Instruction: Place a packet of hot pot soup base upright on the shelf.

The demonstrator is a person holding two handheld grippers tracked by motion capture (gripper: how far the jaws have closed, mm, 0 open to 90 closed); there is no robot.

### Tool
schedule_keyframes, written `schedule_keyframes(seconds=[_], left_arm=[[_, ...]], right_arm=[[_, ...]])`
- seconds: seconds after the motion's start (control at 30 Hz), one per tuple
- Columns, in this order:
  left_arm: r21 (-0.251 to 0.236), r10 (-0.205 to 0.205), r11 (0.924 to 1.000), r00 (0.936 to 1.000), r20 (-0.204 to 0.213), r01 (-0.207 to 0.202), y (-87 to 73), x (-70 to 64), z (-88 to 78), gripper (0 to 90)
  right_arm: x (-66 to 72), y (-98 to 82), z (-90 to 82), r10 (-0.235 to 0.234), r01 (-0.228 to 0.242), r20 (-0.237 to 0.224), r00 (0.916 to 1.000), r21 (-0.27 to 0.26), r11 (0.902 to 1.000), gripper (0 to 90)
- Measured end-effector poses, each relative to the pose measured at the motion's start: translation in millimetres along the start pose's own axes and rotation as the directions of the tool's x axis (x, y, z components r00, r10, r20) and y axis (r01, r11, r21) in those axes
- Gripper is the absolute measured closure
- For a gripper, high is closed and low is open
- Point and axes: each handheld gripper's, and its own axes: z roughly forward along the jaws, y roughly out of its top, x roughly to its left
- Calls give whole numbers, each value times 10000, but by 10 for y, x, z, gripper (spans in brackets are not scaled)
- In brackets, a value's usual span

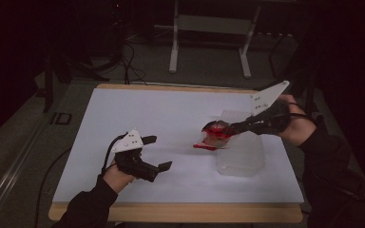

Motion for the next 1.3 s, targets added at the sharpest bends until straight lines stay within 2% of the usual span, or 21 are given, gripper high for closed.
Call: schedule_keyframes(seconds=[0.07, 0.2, 0.3, 0.33, 0.53, 0.7, 0.97, 1.13, 1.3], left_arm=[[-58, -169, 9998, 9999, -6, 169, -67, 12, 1, 2], [-114, -156, 9998, 9984, -551, 150, -193, 15, -3, 1], [-151, -273, 9995, 9976, -643, 264, -268, 27, -16, 0], [-176, -335, 9993, 9973, -648, 324, -302, 34, -22, 0], [-228, -584, 9981, 9962, -649, 571, -392, 64, -45, 1], [-308, -500, 9984, 9964, -689, 480, -431, 60, -54, 1], [-258, -502, 9985, 9963, -704, 484, -457, 75, -50, 1], [-122, -606, 9981, 9960, -663, 599, -487, 90, -36, 1], [-97, -661, 9978, 9957, -647, 656, -510, 102, -20, 0]], right_arm=[[-18, -49, -45, 63, -64, 155, 9999, 55, 10000, 900], [-45, -158, -104, 242, -247, 329, 9992, 139, 9996, 900], [-58, -217, -120, 323, -332, 382, 9987, 229, 9992, 900], [-73, -301, -130, 458, -473, 452, 9979, 338, 9983, 900], [-82, -480, -119, 792, -813, 440, 9959, 463, 9956, 900], [-73, -623, -86, 995, -1015, 389, 9943, 540, 9934, 900], [-64, -811, 3, 854, -885, 412, 9955, 808, 9928, 900], [-80, -922, 69, 1069, -1107, 410, 9934, 1056, 9882, 900], [-85, -959, 121, 1068, -1103, 365, 9936, 1144, 9873, 900]])
